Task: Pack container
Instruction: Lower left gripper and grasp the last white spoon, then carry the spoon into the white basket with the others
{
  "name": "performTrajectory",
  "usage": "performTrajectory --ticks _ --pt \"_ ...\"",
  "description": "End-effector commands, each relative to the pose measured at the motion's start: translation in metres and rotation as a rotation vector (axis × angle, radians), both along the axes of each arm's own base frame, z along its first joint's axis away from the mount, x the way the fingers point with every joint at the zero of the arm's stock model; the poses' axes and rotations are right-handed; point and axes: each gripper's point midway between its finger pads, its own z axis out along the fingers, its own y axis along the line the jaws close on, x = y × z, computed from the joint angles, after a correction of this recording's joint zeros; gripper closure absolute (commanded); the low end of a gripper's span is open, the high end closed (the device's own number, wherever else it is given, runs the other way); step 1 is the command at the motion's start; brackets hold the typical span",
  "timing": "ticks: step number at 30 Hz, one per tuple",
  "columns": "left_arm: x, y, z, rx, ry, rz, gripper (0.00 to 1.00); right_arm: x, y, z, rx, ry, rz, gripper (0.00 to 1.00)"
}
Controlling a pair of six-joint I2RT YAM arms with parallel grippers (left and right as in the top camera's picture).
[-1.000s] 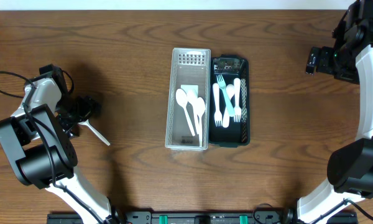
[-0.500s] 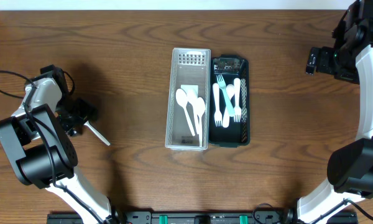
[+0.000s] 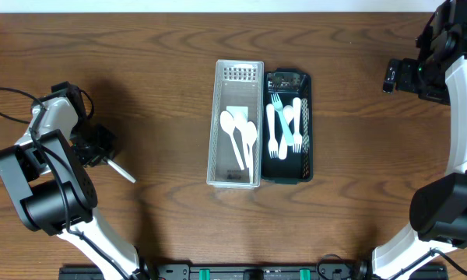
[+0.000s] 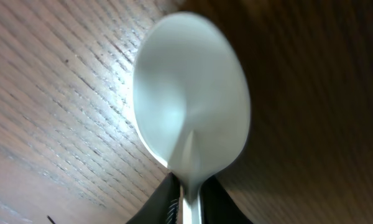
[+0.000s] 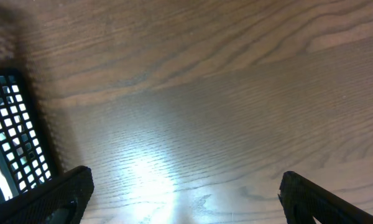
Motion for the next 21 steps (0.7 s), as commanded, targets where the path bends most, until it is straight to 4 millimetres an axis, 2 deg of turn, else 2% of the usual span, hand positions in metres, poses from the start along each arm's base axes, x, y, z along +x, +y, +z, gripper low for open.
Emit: performTrajectory --ticks 1,4,9,13,15,18,21 --pt "-0.007 0.001 -0.009 0.004 0.040 -0.003 0.89 -0.001 -0.004 -0.003 -0.006 0.013 0.010 0.01" --pt "-0.007 0.001 -0.009 0.004 0.038 -0.003 0.94 -0.001 -0.004 -0.003 -0.006 0.013 0.010 0.01" --pt "-0.006 0.001 -0.003 0.004 0.039 -0.004 0.94 -0.001 -0.004 -0.003 -0.006 0.014 0.010 0.01" --pt "0.001 0.000 0.016 0.018 0.001 -0.021 0.94 -0.001 -0.004 -0.003 -0.006 0.014 0.010 0.01" --pt "0.008 -0.003 0.033 0.033 -0.040 -0.043 0.94 -0.001 -0.004 -0.003 -0.006 0.013 0.010 0.01" --pt "0.022 -0.013 0.071 0.067 -0.133 -0.087 0.94 -0.001 -0.004 -0.003 -0.006 0.013 0.010 0.01" --pt "0.036 -0.040 0.113 0.077 -0.259 -0.166 0.94 -0.001 -0.004 -0.003 -0.006 0.013 0.010 0.01"
